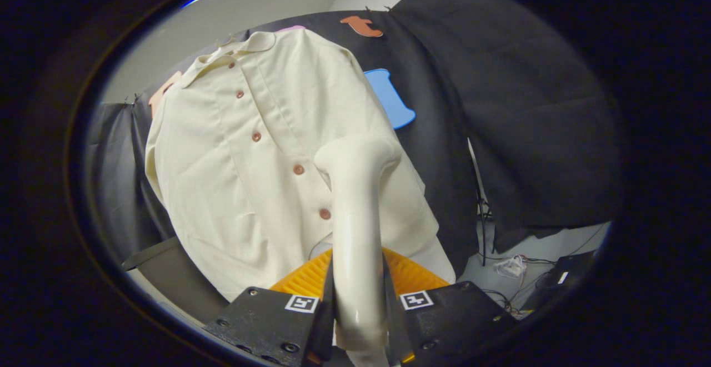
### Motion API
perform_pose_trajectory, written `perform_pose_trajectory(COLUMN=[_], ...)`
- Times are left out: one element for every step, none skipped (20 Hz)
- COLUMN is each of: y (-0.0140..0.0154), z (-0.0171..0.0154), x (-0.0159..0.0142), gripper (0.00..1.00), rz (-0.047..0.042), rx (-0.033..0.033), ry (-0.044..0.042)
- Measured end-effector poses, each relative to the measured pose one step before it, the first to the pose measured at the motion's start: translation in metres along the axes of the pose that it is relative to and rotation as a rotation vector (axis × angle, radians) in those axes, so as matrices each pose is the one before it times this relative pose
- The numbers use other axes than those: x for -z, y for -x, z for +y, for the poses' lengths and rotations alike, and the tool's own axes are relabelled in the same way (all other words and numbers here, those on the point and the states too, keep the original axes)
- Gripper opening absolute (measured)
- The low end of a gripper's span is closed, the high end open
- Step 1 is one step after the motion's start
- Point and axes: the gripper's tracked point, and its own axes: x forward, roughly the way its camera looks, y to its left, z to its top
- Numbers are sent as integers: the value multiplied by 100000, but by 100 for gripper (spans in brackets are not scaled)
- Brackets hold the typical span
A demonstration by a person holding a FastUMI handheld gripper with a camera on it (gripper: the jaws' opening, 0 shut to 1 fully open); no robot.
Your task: Iron the clothes twice with a garment steamer, once on the left side and once on the right side.
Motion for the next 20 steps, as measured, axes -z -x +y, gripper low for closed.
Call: perform_pose_trajectory(y=[85, 115, 89, 213, 83, 242, 214, 196, 251, 392, 334, 348, 459, 490, 504, 578, 573, 453, 508, 651], z=[-292, -343, -308, -296, -283, -228, -315, -337, -330, -228, -188, -210, -123, -82, 40, 139, 171, 186, 232, 258], x=[550, 532, 546, 501, 411, 520, 489, 357, 313, 244, 257, 301, 201, 227, 330, 412, 391, 568, 448, 538], gripper=[39, 39, 39, 39, 39, 39, 39, 39, 39, 39, 39, 39, 38, 38, 38, 38, 37, 37, 37, 37], rz=[654, 410, 889, 605, 332, 803, 831, 470, 508, 340, 643, 195, 448, 313, 583, 421, 374, 732, 545, 805], rx=[436, 366, 179, 217, 343, 271, 429, 596, 498, 393, 461, 387, 313, 78, -243, -687, -825, -614, -578, -759], ry=[-629, -983, -1133, -922, -468, -102, -24, -41, -498, -839, -989, -522, -105, -210, -562, -686, -346, -285, -429, -560])
